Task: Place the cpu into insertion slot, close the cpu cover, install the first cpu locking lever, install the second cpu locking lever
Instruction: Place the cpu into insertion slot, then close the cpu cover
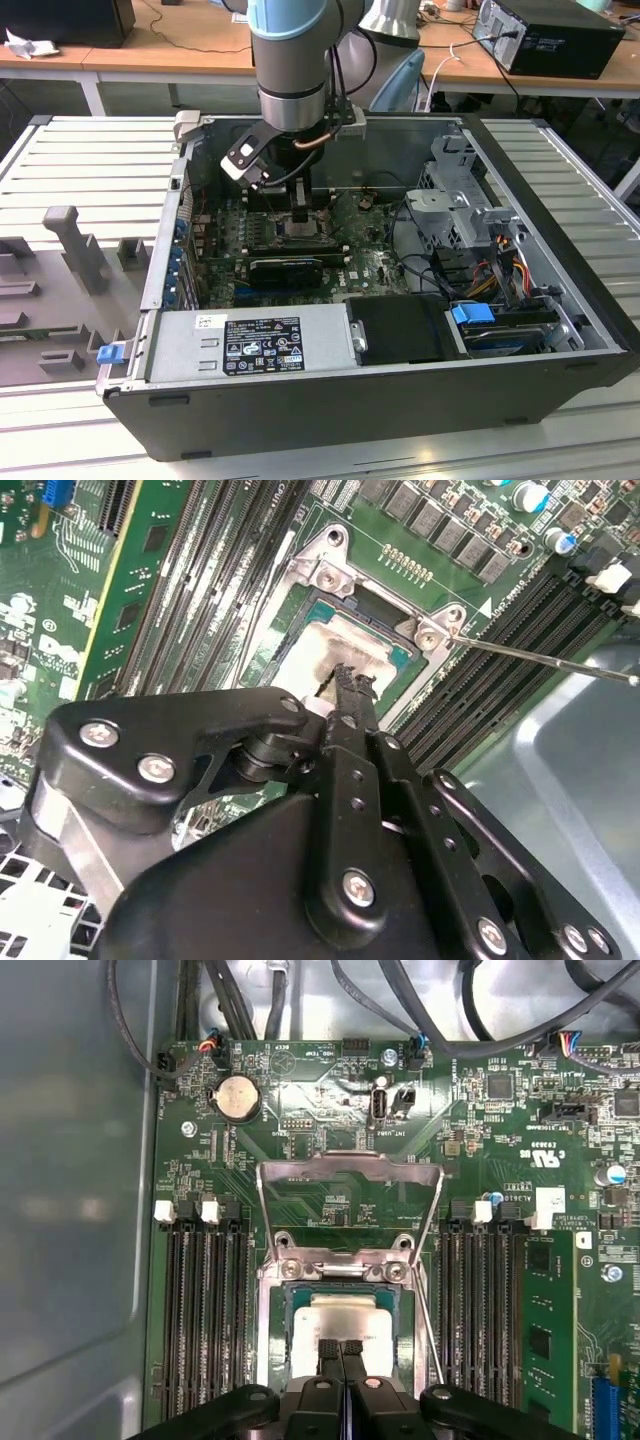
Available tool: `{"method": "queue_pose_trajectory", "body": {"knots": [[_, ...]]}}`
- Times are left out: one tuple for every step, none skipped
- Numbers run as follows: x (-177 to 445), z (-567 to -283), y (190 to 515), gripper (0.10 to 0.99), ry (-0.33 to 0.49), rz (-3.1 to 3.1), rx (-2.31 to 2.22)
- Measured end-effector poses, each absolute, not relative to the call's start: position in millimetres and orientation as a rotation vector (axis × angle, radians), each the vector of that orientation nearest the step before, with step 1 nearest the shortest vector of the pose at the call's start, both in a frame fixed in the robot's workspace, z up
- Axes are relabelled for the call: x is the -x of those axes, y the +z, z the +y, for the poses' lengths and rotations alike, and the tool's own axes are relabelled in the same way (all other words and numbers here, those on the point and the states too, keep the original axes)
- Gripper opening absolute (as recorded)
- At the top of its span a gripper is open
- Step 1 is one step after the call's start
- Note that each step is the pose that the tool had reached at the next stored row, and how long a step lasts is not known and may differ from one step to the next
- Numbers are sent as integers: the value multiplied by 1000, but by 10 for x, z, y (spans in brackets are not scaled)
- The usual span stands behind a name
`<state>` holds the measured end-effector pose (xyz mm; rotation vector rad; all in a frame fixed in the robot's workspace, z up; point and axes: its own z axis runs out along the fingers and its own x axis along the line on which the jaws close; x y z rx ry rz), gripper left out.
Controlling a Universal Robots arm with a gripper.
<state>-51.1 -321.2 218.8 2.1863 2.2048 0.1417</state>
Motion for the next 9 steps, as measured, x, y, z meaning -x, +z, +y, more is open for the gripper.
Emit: {"method": "queue_pose_trajectory", "body": {"knots": [[511,-3212,2202,106,142,2205,-2186],[511,-3212,2210,106,142,2205,-2186],[511,-3212,2220,106,142,2205,-2186],[511,-3212,2225,106,142,2205,-2186],[510,-3212,2227,106,142,2205,-2186],[510,-3212,2227,106,142,2205,-2186],[509,-3213,2228,106,142,2205,-2186],[493,-3223,2229,106,143,2206,-2188],[449,-3232,2228,106,144,2211,-2194]]}}
